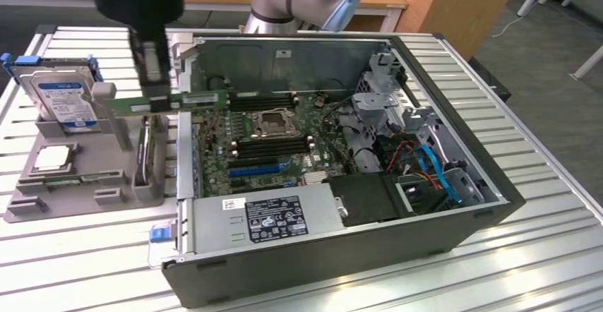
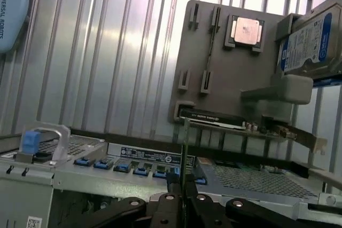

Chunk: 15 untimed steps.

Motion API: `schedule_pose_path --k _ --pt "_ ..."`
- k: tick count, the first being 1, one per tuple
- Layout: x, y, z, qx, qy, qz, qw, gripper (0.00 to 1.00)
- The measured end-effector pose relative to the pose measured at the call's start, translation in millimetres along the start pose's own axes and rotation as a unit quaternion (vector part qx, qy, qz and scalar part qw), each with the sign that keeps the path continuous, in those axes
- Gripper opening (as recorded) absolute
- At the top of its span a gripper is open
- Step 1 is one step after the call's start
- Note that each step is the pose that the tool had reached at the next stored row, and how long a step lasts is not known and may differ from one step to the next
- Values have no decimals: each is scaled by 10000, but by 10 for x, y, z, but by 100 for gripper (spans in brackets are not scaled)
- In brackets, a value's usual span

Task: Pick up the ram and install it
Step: 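Pick up the ram and move it above insertion slot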

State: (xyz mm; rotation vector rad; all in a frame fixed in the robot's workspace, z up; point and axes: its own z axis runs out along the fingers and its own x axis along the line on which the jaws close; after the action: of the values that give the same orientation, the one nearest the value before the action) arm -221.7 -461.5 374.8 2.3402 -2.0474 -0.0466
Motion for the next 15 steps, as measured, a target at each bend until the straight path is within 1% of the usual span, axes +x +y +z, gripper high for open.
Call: schedule_pose_path --k 7,10,15 --pt "42 -318 36 1 -1 2 10000 14" --pt "60 -452 36 0 -1 1 10000 14" --pt "90 -678 28 2 -14 -3 10000 14"
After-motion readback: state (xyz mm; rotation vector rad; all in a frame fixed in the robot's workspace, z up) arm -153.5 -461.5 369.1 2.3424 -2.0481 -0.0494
